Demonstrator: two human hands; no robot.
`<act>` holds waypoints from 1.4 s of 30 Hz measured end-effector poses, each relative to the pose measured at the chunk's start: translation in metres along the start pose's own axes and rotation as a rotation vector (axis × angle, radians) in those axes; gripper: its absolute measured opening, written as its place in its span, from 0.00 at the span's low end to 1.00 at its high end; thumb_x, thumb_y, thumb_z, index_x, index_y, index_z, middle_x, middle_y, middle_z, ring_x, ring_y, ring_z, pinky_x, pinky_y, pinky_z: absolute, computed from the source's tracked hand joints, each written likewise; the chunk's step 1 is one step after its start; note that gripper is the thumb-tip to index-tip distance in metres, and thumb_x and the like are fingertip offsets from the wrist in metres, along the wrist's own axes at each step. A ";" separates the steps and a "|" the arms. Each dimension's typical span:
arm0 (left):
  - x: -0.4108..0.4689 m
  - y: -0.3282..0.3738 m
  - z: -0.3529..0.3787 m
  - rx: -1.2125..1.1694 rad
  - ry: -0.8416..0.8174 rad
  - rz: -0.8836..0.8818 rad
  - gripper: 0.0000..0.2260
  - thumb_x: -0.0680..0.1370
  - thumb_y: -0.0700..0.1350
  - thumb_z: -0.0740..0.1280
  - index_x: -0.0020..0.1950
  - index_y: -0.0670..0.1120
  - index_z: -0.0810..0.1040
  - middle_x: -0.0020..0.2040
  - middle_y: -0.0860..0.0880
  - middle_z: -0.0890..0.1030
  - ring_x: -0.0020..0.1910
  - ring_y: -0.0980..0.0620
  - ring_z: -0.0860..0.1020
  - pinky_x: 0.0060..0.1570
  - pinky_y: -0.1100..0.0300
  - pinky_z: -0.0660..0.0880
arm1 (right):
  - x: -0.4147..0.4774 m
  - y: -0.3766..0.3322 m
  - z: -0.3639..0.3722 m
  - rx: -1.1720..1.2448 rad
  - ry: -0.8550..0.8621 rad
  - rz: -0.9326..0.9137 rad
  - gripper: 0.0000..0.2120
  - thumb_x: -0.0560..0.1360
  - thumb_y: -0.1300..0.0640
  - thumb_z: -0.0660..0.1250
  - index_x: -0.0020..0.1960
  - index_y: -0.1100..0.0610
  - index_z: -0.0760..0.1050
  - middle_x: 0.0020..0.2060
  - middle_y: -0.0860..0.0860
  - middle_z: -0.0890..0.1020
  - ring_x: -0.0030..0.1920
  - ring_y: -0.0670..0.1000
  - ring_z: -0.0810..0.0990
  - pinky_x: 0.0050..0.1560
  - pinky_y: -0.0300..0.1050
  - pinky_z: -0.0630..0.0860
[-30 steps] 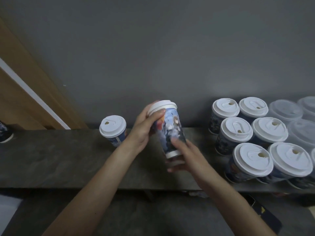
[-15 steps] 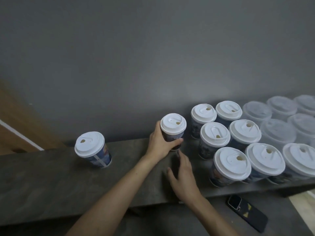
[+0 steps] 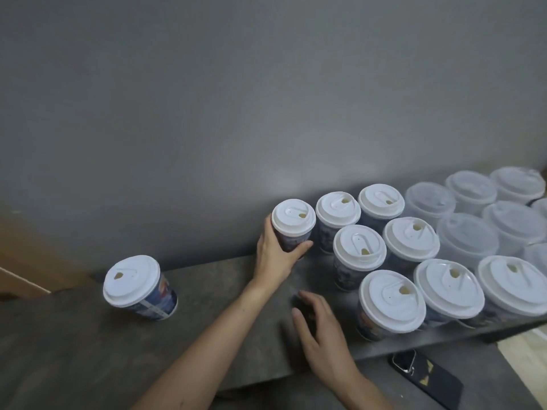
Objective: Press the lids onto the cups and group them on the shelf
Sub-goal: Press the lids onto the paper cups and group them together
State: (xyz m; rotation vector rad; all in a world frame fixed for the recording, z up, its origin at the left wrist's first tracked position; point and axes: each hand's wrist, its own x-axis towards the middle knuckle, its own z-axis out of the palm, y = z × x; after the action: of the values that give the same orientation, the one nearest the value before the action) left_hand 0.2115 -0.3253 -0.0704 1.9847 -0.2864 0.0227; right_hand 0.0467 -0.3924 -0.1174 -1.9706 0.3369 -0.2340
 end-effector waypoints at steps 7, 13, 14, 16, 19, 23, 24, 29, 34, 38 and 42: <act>-0.043 -0.004 -0.033 0.064 0.006 0.037 0.36 0.73 0.46 0.78 0.76 0.47 0.65 0.72 0.52 0.70 0.70 0.55 0.71 0.71 0.54 0.70 | 0.002 0.005 0.000 0.009 -0.012 -0.072 0.17 0.81 0.45 0.65 0.65 0.52 0.77 0.60 0.42 0.79 0.63 0.42 0.78 0.66 0.49 0.75; -0.071 0.014 -0.157 0.620 0.355 0.535 0.11 0.76 0.44 0.74 0.59 0.45 0.82 0.63 0.48 0.80 0.65 0.47 0.76 0.66 0.53 0.71 | 0.010 0.004 0.018 -0.024 -0.032 -0.201 0.11 0.80 0.50 0.65 0.58 0.52 0.81 0.55 0.43 0.82 0.60 0.42 0.80 0.62 0.46 0.75; -0.067 0.008 -0.180 0.716 0.429 0.452 0.14 0.76 0.47 0.74 0.60 0.45 0.81 0.64 0.46 0.79 0.67 0.44 0.75 0.66 0.50 0.70 | 0.011 0.002 0.022 -0.026 -0.043 -0.223 0.10 0.81 0.51 0.65 0.58 0.52 0.81 0.55 0.42 0.82 0.59 0.42 0.80 0.62 0.45 0.75; -0.062 -0.008 -0.218 0.846 0.444 0.115 0.26 0.74 0.56 0.75 0.67 0.45 0.76 0.69 0.44 0.74 0.70 0.40 0.70 0.68 0.44 0.68 | 0.012 -0.005 0.029 -0.027 -0.086 -0.268 0.08 0.82 0.53 0.66 0.59 0.51 0.81 0.55 0.42 0.81 0.59 0.42 0.80 0.62 0.44 0.75; -0.068 -0.026 -0.232 0.658 0.289 -0.209 0.33 0.71 0.58 0.77 0.71 0.48 0.72 0.68 0.47 0.71 0.67 0.42 0.72 0.64 0.49 0.70 | 0.012 -0.018 0.041 -0.025 -0.156 -0.303 0.09 0.82 0.50 0.66 0.60 0.50 0.80 0.56 0.42 0.81 0.60 0.44 0.80 0.62 0.42 0.75; -0.086 -0.009 -0.188 0.486 0.134 -0.025 0.32 0.66 0.60 0.77 0.68 0.56 0.74 0.64 0.59 0.72 0.61 0.55 0.75 0.57 0.61 0.71 | 0.016 -0.040 0.057 0.011 -0.297 -0.273 0.33 0.73 0.38 0.73 0.73 0.51 0.70 0.67 0.43 0.76 0.68 0.42 0.76 0.69 0.38 0.71; -0.091 -0.001 -0.172 0.453 0.066 0.031 0.33 0.65 0.63 0.76 0.68 0.58 0.73 0.64 0.63 0.70 0.62 0.59 0.75 0.58 0.63 0.71 | 0.018 -0.046 0.061 0.085 -0.344 -0.255 0.38 0.71 0.41 0.77 0.75 0.52 0.67 0.70 0.43 0.75 0.70 0.41 0.74 0.70 0.37 0.71; -0.102 0.017 -0.126 0.288 -0.084 0.088 0.36 0.64 0.68 0.75 0.70 0.61 0.70 0.66 0.67 0.69 0.63 0.65 0.73 0.61 0.59 0.74 | 0.028 -0.046 0.065 0.256 -0.235 -0.242 0.36 0.69 0.59 0.80 0.74 0.55 0.70 0.69 0.46 0.79 0.70 0.46 0.77 0.70 0.48 0.75; -0.111 -0.004 -0.115 0.049 0.051 -0.004 0.34 0.64 0.59 0.81 0.67 0.61 0.72 0.59 0.63 0.81 0.60 0.62 0.79 0.60 0.59 0.76 | 0.027 -0.034 0.062 0.239 -0.197 -0.216 0.37 0.67 0.68 0.81 0.72 0.56 0.71 0.66 0.42 0.80 0.65 0.38 0.78 0.61 0.30 0.73; -0.112 -0.006 -0.111 -0.028 0.090 0.013 0.33 0.64 0.58 0.80 0.67 0.61 0.72 0.59 0.62 0.81 0.60 0.61 0.79 0.60 0.59 0.77 | 0.028 -0.031 0.065 0.253 -0.201 -0.226 0.36 0.70 0.68 0.79 0.74 0.58 0.69 0.66 0.36 0.78 0.66 0.36 0.77 0.63 0.30 0.72; -0.116 -0.010 -0.107 -0.132 0.090 0.005 0.33 0.66 0.56 0.80 0.69 0.58 0.73 0.60 0.61 0.82 0.62 0.59 0.79 0.63 0.56 0.77 | 0.026 -0.030 0.068 0.264 -0.203 -0.249 0.37 0.70 0.66 0.79 0.75 0.57 0.68 0.68 0.36 0.78 0.68 0.39 0.77 0.65 0.33 0.73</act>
State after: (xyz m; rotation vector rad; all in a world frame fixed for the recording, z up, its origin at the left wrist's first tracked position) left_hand 0.1133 -0.2032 -0.0508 1.8463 -0.2284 0.0936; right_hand 0.0959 -0.3317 -0.1178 -1.7529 -0.0704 -0.2230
